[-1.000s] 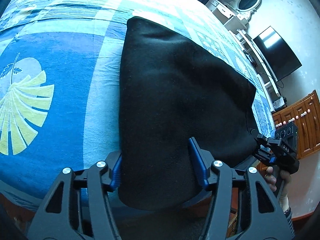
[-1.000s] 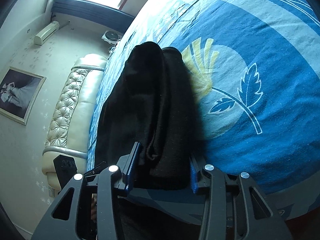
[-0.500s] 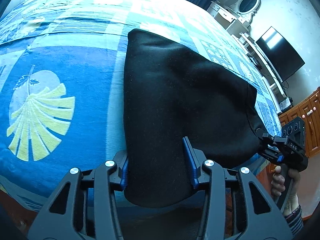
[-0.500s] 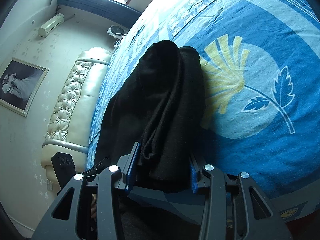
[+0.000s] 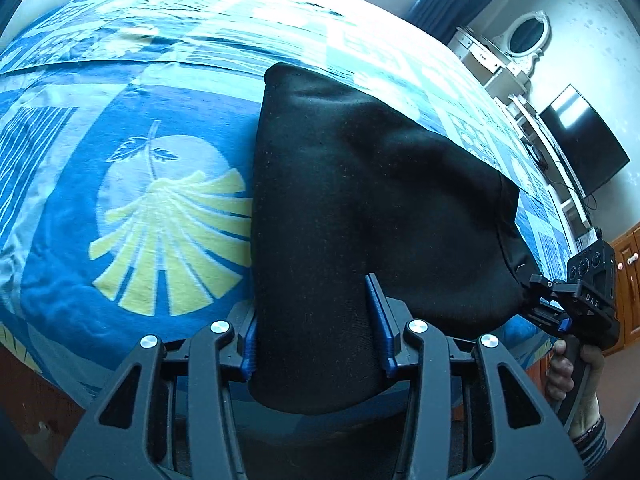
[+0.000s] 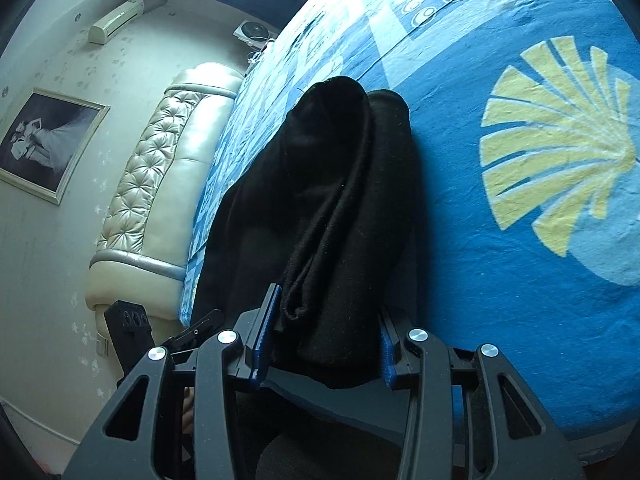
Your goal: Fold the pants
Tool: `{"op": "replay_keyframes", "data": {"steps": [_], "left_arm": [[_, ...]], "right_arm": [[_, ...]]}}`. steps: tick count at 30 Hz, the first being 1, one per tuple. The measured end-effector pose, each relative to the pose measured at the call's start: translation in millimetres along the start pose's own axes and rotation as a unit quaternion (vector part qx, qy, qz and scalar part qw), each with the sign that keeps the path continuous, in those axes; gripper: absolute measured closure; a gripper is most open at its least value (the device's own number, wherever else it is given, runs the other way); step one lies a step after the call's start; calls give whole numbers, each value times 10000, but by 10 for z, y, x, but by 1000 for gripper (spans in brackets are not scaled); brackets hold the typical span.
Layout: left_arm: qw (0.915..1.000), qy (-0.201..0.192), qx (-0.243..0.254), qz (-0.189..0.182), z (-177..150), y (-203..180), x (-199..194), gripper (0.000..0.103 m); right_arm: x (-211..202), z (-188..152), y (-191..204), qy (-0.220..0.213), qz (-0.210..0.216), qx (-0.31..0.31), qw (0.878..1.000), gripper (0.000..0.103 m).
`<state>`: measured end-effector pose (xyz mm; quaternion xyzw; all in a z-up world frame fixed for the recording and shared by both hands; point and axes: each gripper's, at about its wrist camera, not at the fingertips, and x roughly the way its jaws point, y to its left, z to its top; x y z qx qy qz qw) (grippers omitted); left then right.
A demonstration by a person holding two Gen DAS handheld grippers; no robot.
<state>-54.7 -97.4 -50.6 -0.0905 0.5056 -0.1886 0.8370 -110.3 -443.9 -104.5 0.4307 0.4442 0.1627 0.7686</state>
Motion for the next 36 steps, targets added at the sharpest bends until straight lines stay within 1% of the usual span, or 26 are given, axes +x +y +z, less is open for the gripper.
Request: {"op": "replay_keyframes", "data": {"steps": [8,26,28,29,30,31,32,33,36], "left_arm": [[10000,-41,-69,40,-34,83,-54,59],[9999,-62,-10,78,-42,74,-32,57],[9999,-91,27,80,-45,69,-37,54],[9999,-120,78,93,-47,60,-36,49],[9997,-166,153,105,-50,56,-39,42],[9996,-205,203,72,-55,58,-45,38],[9994,-241,226,38,-49,75,-42,28],[9994,-283,221,-21,-39,96,-51,22],[9983,-435,37,-392,-6,201,-149,20]], "right_arm": [[29,12,-26,52,41,13,10000,61],[40,-7,-106,58,98,104,9999,61],[33,-6,-123,57,107,123,9999,61],[31,-7,-129,56,118,143,9998,61],[27,-7,-142,52,134,182,9997,60],[24,-9,-163,50,161,243,9996,56],[22,-11,-168,46,202,281,9994,52],[15,-13,-172,44,257,290,9992,51],[-21,-1,-140,120,260,210,9994,44]]}}
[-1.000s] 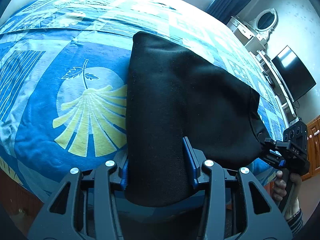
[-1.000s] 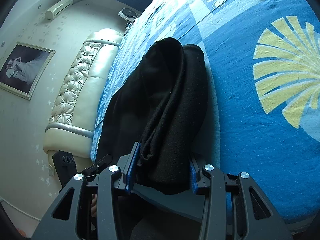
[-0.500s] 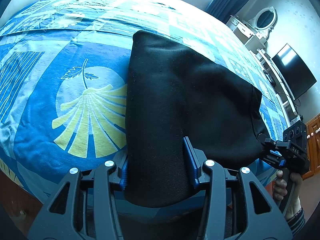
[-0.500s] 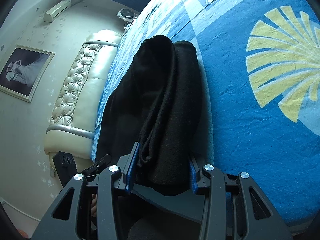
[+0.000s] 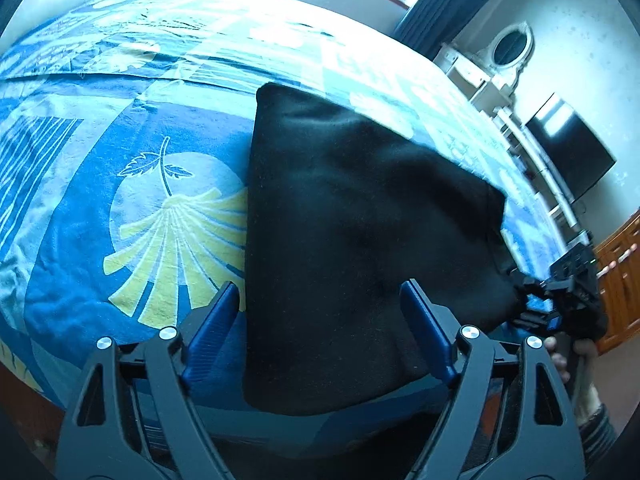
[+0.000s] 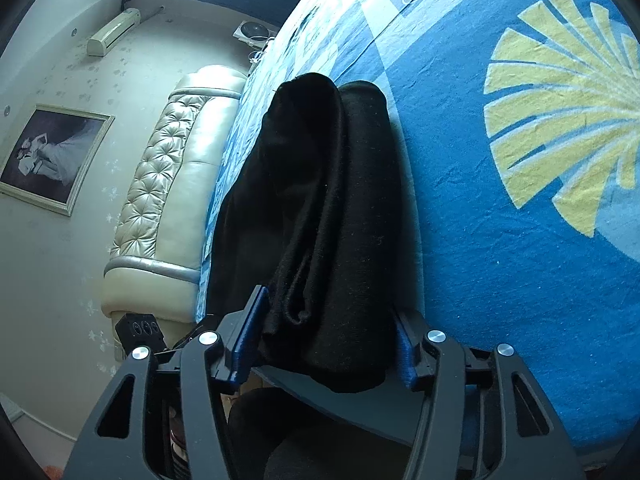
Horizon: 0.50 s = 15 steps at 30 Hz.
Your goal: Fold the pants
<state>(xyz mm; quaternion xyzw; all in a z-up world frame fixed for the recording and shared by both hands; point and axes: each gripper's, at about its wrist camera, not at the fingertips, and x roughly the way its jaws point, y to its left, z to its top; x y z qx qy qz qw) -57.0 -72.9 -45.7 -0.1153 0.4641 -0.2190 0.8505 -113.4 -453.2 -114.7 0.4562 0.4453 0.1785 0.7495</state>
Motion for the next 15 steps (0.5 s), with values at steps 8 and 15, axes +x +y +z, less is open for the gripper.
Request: {"op": "replay_keyframes", "data": {"steps": [8,15], "left_arm": [[9983,-346,-138,-448,389,244,-69,13],[9983,205,-116,-533,886,346,489,12]], "right_arm": [[-256,363,3,-619,-18,25,9981,31],[153,810,-34,-494,-7,117,9987,29]]}}
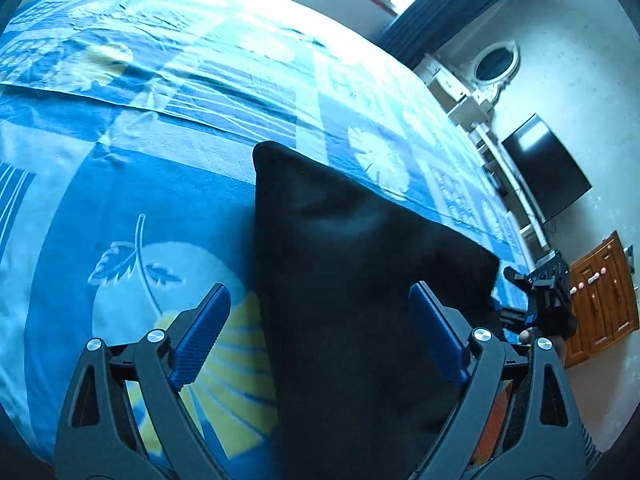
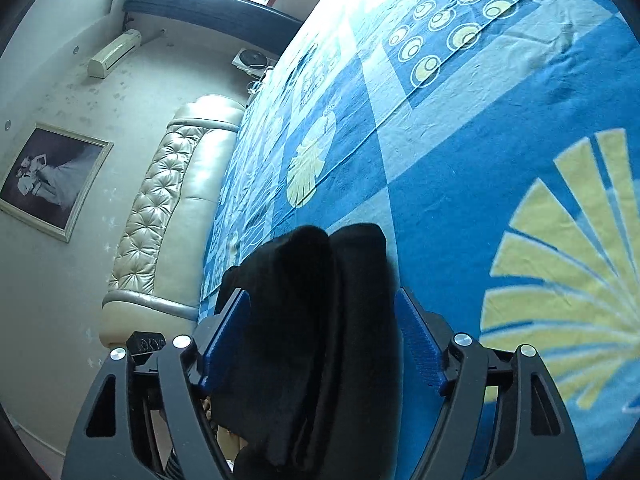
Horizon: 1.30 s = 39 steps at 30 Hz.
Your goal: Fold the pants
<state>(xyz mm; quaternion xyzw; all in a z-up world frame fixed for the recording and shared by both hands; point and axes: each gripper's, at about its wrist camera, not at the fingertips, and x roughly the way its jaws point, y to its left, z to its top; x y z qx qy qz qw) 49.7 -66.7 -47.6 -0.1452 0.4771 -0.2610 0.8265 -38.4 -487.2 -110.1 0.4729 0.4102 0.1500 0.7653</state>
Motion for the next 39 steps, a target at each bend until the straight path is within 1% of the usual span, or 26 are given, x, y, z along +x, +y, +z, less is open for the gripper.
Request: {"op": "replay_keyframes", "data": {"steps": [4,7,9,10,11,12,13,15,17,21,24,26,29,33,36,39], "left_arm": [[9996,284,33,86,173,84,286,12],[9990,427,-18,-104,238,160,435,12],[9985,468,-19,-273,283,182,500,12],[9982,486,22,-340,289,165,520,13],[9979,512,88,-393,302,143,537,19],[9975,542,176,-419,311,119,561,37],[9967,616,301,-439,312,79,595,43],[9966,591,500,-267,297,0,616,54],[9962,505,707,-108,284,-76,590,59],[9957,431,809,153,304,-150,543,67],[9935,357,1014,384,314,-221,514,72],[9913,267,1172,530,328,-275,496,73],[9906,121,1210,628,396,-291,442,75],[9878,-84,1322,819,576,-272,407,75],[9848,-157,1383,1041,757,-220,447,75],[9831,-222,1384,1177,925,-149,487,75]], "right_arm": [[218,100,35,133,15,-53,9999,29],[295,124,74,216,54,-168,9996,27],[345,117,114,328,-94,-378,9987,32],[357,115,120,380,-211,-471,9979,43],[389,103,136,444,-336,-571,9968,51],[395,110,143,450,-348,-609,9965,53],[394,104,144,448,-326,-621,9965,57],[376,96,151,401,-314,-631,9967,61],[359,79,152,337,-288,-623,9971,63],[310,67,172,183,-240,-630,9976,65],[288,88,241,85,-180,-750,9970,67],[287,116,289,53,-181,-828,9964,69],[334,186,358,-8,-122,-865,9962,69],[493,343,439,-65,31,-889,9960,69],[623,484,501,-108,118,-953,9953,70],[784,647,572,-147,205,-963,9950,70]]}}
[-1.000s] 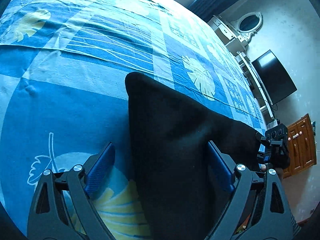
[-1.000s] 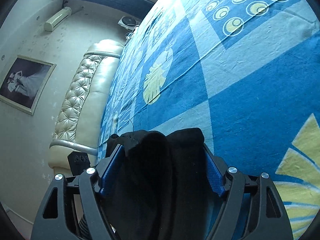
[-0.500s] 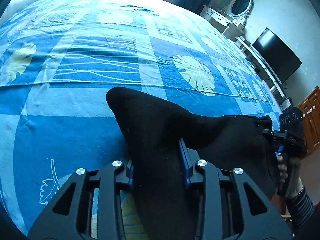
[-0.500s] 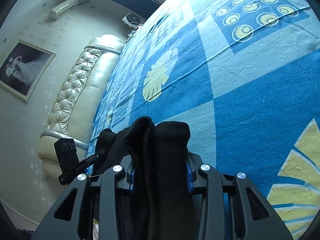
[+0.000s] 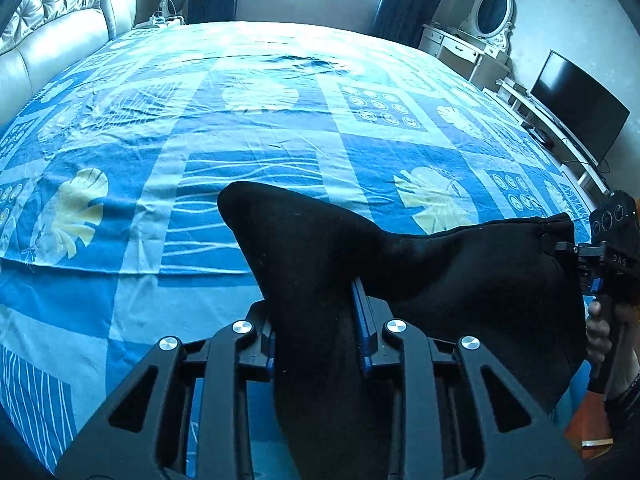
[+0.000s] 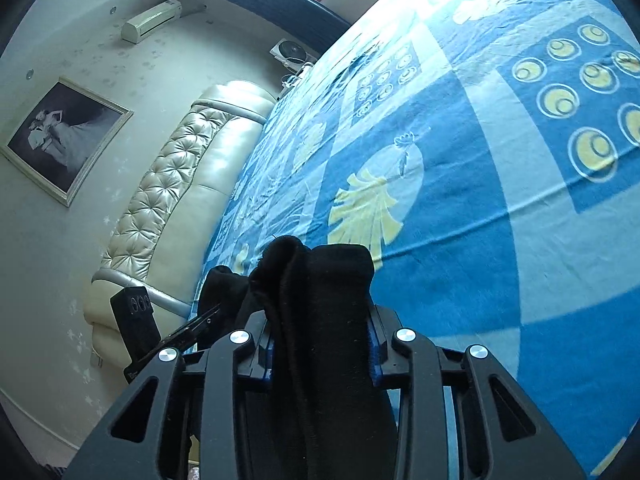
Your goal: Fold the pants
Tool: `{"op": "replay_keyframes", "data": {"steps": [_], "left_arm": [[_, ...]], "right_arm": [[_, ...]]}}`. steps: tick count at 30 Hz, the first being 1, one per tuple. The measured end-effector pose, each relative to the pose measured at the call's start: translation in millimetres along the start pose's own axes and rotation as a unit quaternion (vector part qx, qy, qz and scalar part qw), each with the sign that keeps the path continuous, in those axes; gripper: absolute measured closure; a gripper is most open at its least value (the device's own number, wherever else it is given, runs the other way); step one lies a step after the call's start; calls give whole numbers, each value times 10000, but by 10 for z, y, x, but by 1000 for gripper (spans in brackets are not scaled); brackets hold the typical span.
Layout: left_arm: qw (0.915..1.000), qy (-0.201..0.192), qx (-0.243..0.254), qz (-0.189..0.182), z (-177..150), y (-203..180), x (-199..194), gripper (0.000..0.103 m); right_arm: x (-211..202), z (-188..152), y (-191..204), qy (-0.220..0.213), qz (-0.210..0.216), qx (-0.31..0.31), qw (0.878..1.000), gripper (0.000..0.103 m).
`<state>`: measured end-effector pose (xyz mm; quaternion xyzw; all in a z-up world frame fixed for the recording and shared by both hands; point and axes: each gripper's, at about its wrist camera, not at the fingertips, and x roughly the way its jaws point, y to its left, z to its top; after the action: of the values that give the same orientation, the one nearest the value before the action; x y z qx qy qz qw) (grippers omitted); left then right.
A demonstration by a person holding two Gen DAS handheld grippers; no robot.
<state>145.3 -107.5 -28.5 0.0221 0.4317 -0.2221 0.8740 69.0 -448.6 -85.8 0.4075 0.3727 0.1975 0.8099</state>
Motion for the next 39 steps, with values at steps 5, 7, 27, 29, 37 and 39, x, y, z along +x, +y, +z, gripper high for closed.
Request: {"op": "replay_keyframes", "data": {"steps": [5,7,27,29,37,39], "left_arm": [[9998,131,-144,69,118,216,200,74],[9997,175,-127,79,71,252,272,73],[9999,83,-89,96,-19,278,385,63],[9999,86,-87,93,-17,283,388,63],[9997,98,-178,103,-18,310,381,55],[9994,71,-218,252,-17,328,357,36]], "right_arm": [[274,147,-94,110,-180,141,9997,70],[332,140,-215,188,-274,292,9990,70],[319,72,-432,170,-71,577,9982,70],[316,70,-431,166,-66,581,9981,70],[312,79,-408,158,4,611,9980,68],[295,91,-408,179,100,664,9976,63]]}}
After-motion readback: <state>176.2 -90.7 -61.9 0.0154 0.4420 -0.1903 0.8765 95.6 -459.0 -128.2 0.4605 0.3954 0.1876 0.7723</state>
